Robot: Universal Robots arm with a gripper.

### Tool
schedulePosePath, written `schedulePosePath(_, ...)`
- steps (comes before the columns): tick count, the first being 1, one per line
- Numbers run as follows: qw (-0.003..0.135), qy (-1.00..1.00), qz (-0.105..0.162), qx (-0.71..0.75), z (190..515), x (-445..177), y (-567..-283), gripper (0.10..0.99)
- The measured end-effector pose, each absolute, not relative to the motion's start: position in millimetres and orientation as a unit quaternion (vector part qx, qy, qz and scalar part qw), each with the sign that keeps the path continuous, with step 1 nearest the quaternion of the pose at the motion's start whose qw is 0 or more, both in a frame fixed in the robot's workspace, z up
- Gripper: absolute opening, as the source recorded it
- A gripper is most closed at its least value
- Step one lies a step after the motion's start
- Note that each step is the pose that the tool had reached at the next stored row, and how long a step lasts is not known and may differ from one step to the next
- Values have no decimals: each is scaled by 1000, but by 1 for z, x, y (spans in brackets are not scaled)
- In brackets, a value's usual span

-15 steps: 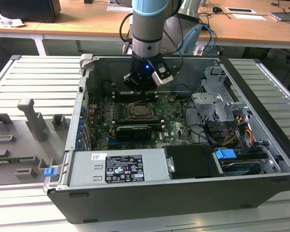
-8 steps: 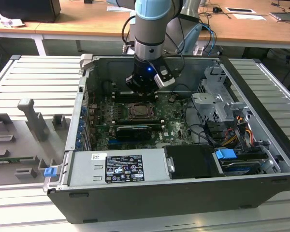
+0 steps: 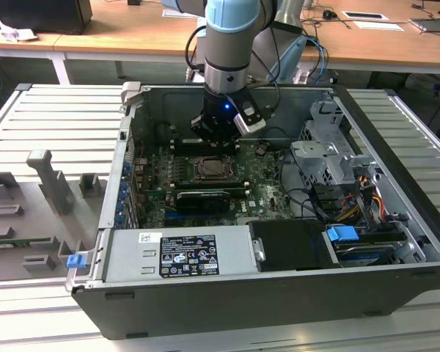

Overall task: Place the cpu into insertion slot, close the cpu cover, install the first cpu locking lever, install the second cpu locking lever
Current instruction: 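Install the first cpu locking lever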

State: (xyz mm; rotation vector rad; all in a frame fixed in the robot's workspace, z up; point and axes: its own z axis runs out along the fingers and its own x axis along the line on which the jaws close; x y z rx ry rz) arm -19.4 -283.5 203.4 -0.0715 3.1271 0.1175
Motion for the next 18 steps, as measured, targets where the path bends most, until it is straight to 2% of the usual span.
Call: schedulePosePath(18,6,999,31,-23,203,-15,-283,106)
